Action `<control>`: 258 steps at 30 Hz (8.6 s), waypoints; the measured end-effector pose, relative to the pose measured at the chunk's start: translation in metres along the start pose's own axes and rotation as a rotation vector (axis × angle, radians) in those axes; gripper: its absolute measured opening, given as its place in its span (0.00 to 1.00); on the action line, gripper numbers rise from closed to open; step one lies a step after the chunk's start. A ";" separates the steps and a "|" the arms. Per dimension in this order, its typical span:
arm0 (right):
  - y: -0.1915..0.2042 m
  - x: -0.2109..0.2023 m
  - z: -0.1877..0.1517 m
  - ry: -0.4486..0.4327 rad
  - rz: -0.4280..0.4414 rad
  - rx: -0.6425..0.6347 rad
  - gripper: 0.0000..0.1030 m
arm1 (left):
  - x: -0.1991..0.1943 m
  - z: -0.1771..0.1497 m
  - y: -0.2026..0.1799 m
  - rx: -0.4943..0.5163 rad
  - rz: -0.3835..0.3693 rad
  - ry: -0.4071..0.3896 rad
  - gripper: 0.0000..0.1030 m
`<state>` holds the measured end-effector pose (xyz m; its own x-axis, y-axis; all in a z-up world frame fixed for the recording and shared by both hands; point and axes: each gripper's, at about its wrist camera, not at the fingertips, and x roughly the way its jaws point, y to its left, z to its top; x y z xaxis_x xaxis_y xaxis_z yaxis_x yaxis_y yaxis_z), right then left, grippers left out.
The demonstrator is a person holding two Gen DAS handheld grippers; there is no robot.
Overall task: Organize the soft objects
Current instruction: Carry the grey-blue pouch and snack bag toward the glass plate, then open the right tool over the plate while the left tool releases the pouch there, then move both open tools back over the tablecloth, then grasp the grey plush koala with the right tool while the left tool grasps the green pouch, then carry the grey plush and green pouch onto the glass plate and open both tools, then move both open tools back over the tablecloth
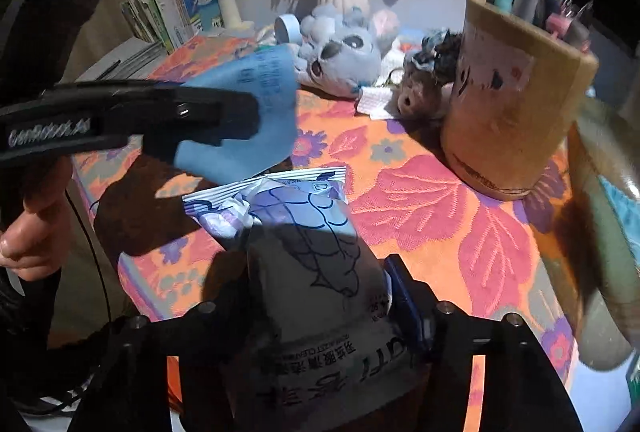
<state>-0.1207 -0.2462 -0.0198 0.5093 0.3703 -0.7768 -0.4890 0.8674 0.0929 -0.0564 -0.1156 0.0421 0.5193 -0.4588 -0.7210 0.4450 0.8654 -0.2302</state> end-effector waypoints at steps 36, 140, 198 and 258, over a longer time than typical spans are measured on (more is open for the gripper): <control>-0.253 -0.142 -0.006 -0.194 -0.385 0.749 0.63 | 0.097 0.142 -0.205 0.235 -0.200 -0.023 0.42; -0.015 0.028 0.068 0.003 -0.138 0.503 0.64 | -0.019 -0.011 0.077 0.006 0.093 -0.127 0.31; -0.261 -0.152 -0.029 -0.349 -0.348 0.963 0.74 | 0.098 0.125 -0.203 0.286 -0.121 -0.110 0.50; 0.020 0.047 0.150 -0.044 -0.137 0.304 0.76 | -0.010 0.019 0.186 -0.308 0.264 -0.114 0.65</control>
<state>0.0001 -0.1615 0.0387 0.5895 0.2514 -0.7677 -0.1835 0.9672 0.1758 0.0347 0.0465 0.0190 0.6712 -0.2179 -0.7085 0.0559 0.9680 -0.2447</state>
